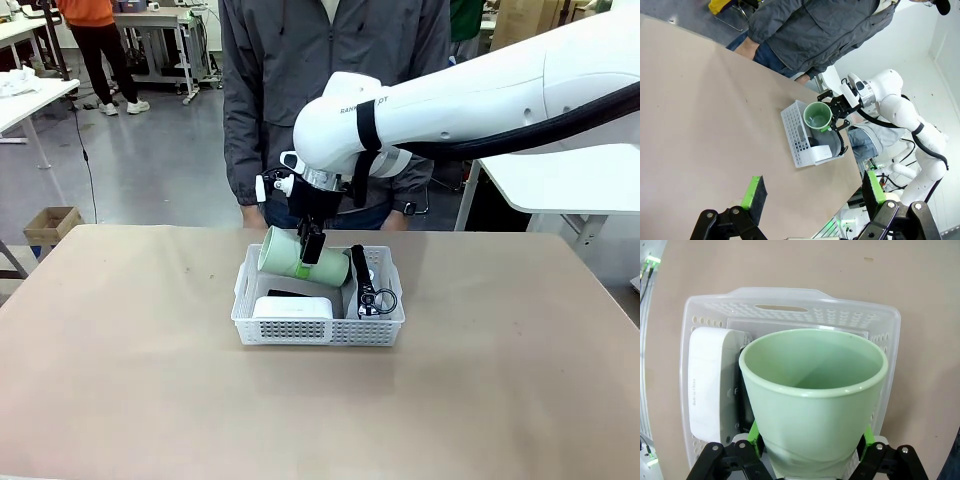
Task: Efficiently arrange items inside the basket to fit them all.
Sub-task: Pick up the Reusable plastic cup and place it inside the Organizing basket.
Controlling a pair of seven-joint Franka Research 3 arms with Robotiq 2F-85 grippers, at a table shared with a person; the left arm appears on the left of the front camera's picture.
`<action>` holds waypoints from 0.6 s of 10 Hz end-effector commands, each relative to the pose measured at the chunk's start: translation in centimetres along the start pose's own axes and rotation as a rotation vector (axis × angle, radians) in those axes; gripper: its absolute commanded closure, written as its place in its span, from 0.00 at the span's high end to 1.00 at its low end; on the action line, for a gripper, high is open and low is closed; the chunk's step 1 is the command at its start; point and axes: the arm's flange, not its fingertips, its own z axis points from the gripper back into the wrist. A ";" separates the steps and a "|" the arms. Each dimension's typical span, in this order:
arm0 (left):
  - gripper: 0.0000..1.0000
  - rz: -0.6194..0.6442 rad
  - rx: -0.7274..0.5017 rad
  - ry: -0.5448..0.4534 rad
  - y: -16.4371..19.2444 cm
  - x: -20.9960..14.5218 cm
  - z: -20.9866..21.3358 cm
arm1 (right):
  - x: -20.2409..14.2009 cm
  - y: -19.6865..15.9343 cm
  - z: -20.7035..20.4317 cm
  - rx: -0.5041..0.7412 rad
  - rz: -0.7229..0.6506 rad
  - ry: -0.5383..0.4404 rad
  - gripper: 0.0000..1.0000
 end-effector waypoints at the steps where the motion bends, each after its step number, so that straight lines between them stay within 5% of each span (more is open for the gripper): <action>1: 1.00 -0.011 -0.009 0.007 -0.1 -0.1 0.4 | 0.5 -0.3 0.4 -0.006 -0.001 0.031 0.86; 2: 1.00 -0.011 -0.009 0.007 -0.1 -0.1 0.4 | 0.5 -0.3 0.3 0.001 0.001 0.033 1.00; 6: 1.00 -0.011 -0.009 0.007 -0.1 -0.1 0.4 | 0.5 -0.4 0.1 0.012 0.000 0.040 1.00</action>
